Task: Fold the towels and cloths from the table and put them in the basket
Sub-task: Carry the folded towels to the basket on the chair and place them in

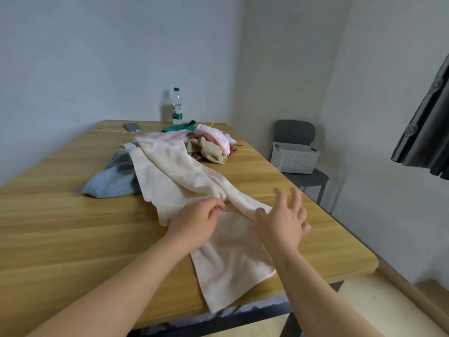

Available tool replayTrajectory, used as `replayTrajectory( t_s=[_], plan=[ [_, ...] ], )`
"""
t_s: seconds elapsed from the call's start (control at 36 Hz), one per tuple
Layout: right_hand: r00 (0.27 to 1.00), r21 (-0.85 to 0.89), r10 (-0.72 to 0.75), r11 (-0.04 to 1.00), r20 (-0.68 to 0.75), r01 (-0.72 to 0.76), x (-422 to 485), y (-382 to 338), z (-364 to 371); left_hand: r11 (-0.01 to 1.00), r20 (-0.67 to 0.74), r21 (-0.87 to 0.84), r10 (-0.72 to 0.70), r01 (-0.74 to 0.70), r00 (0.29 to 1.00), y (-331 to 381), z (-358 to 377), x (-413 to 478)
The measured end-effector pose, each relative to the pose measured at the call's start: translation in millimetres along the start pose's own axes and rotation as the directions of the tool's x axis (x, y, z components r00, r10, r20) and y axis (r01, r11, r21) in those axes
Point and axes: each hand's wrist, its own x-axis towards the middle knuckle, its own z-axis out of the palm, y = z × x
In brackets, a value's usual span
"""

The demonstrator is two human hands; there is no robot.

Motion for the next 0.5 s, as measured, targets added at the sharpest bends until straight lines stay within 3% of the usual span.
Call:
replayTrajectory(
  t_s=[0.03,0.08,0.14,0.19,0.28,0.39,0.44,0.5],
  plan=[
    [0.994,-0.061,-0.097,0.993,0.044,0.099,-2.1,-2.4,-0.7,0.992,-0.036,0.124,0.034,-0.029,0.999,-6.3,1.1,3.2],
    [0.957,-0.093,-0.222,0.966,0.187,0.243,-7.4,-9.0,0.8,0.96,0.075,0.275,0.036,-0.055,0.997,-18.6,4.6,7.3],
    [0.901,-0.12,-0.27,0.938,0.341,0.326,-13.9,-12.2,6.0,0.875,0.167,0.479,-0.006,-0.076,0.986,-23.3,6.8,4.9],
    [0.862,-0.178,-0.262,0.913,0.435,0.368,-18.4,-10.7,12.1,0.801,0.161,0.594,-0.029,-0.074,0.986,-21.6,5.7,1.9],
    [0.848,-0.255,-0.256,0.878,0.464,0.405,-15.7,-4.3,15.8,0.836,0.213,0.548,-0.089,-0.043,0.973,-5.3,-4.1,-1.5],
    [0.876,-0.316,-0.2,0.879,0.439,0.358,-1.6,-1.4,11.0,0.96,0.414,0.27,-0.042,-0.079,0.909,12.8,-6.0,-10.1],
    [0.891,-0.344,-0.166,0.881,0.422,0.326,5.6,-0.3,9.1,0.98,0.359,0.181,0.014,-0.084,0.933,15.8,-3.8,-12.5],
    [0.897,-0.344,-0.132,0.892,0.421,0.293,8.5,2.7,9.3,0.978,0.213,0.178,0.068,-0.107,0.975,13.8,-1.3,-10.4]
  ],
)
